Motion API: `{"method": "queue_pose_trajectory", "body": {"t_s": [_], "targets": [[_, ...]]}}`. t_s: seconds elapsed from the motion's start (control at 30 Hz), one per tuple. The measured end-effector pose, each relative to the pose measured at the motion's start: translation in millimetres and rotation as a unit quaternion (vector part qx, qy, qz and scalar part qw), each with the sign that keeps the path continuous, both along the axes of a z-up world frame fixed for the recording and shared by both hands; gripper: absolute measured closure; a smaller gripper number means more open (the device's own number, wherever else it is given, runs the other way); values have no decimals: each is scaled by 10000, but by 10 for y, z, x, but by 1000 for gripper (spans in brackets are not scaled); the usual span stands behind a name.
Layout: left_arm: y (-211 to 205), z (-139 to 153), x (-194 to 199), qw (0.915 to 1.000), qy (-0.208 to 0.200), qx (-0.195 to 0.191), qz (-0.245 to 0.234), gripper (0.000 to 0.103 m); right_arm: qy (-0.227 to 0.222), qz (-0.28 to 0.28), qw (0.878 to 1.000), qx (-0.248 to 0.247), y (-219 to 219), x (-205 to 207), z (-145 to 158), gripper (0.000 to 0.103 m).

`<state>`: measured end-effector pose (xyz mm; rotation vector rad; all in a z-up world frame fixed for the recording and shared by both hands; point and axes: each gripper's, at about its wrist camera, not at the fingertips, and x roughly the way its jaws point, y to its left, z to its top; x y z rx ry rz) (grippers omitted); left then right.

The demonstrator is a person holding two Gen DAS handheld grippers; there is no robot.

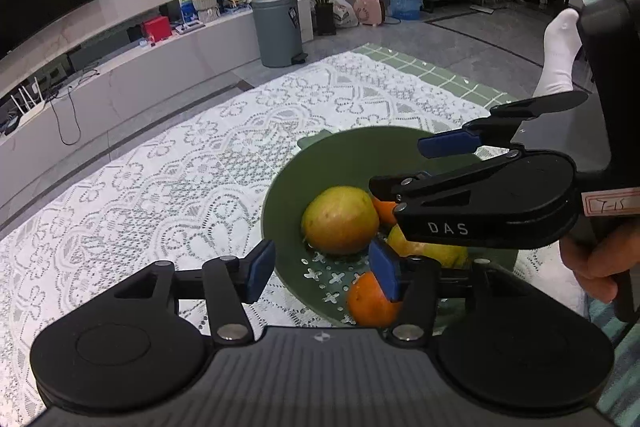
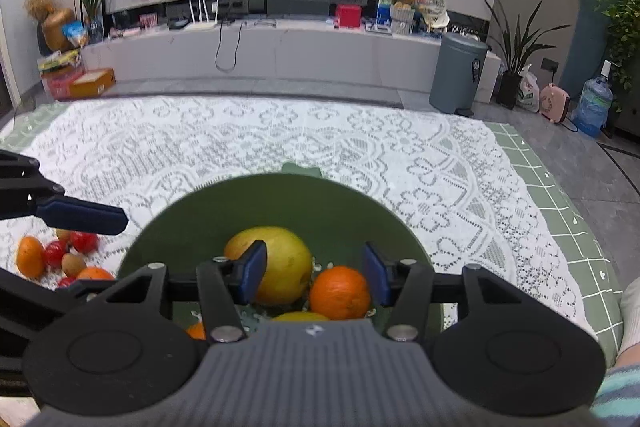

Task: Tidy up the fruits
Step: 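Open the left gripper over the colander while the right gripper releases its orange, then move both grippers back toward the remaining oranges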

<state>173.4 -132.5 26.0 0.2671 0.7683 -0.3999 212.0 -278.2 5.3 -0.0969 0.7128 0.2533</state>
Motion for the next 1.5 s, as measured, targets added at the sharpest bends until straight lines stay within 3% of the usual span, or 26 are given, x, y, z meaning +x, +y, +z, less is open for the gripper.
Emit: {"method": "queue_pose_trajectory", "body": {"t_s": [0.4, 0.87, 1.2, 1.4, 1.5], "targets": [[335, 239, -325, 9977, -190, -215, 614, 38, -408, -112, 9966, 702, 20, -344, 122, 47], [992, 343, -729, 9876, -475, -481, 1418, 38, -870, 149, 9930, 786, 423, -837, 179, 44], [1529, 262, -899, 9716, -453, -1082, 2056, 38, -892, 294, 9921, 831, 812, -1102, 113, 44], [1779, 176, -972, 9608, -462, -1342, 2382, 38, -810, 704, 9917, 714, 1079, -1227, 49, 44], [1858, 122, -970, 9595, -368, -1428, 2400, 38, -753, 935, 9908, 633, 1194, -1257, -6, 44]]}}
